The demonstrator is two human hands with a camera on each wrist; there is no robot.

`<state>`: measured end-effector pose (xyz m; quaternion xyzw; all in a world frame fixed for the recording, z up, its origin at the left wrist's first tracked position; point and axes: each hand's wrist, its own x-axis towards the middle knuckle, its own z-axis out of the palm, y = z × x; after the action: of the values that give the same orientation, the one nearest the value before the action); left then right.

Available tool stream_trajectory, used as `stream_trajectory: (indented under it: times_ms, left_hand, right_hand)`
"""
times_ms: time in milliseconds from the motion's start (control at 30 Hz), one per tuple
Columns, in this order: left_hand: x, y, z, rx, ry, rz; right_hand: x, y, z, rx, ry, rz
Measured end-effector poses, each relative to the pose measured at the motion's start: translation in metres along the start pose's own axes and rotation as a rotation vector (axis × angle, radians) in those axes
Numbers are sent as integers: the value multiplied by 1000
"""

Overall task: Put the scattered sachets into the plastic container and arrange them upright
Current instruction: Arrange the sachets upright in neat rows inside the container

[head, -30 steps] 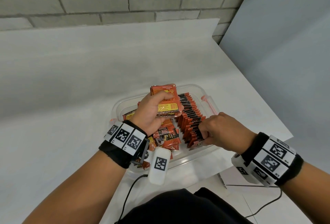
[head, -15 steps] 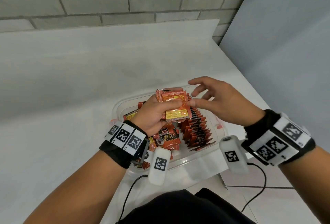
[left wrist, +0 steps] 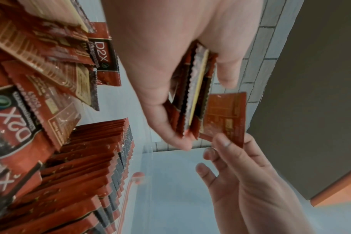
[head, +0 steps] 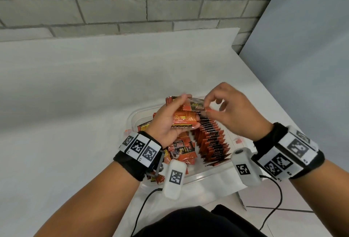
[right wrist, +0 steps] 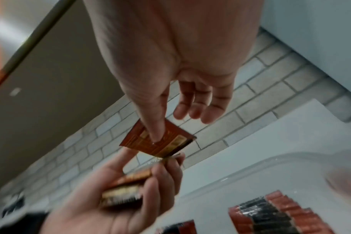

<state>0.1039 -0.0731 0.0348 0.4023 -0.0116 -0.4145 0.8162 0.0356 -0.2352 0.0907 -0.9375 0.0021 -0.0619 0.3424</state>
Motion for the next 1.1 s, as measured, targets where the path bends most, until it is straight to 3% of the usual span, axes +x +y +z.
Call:
stream_trajectory:
  times_ms: [67,133,300,467,567,633,733,900,1100]
  left_hand:
    - [1,-1,-1,-22,-1,36]
    - [2,-2,-2,-2,15,76]
    - [2,-3,-3,65,-2,103]
    - [1,-5,-1,120,-40,80]
    - [1,-4,-1,79,1,128]
    - [1,-3,-1,41,26,162]
    - [0,-3,-1,58,15,168]
    - [-1,-4,-2,108,-6,155]
    - [0,-5,-3,127,13,181]
  right_hand:
    - [-4,3,5,-95,-187,26]
    - [-5,4,3,-76,-272,67]
    - [-2,0,0,90,-126,236]
    - [-1,-2,7,229,-113,317]
    - [-1,-1,11,415,13,460]
    - [-3,-3,15,514,-4,545]
    - [-5,-4,19,490,-100,493]
    - [1,-9,13,373,-6,313]
    - [-5,-5,14,708,-73,545]
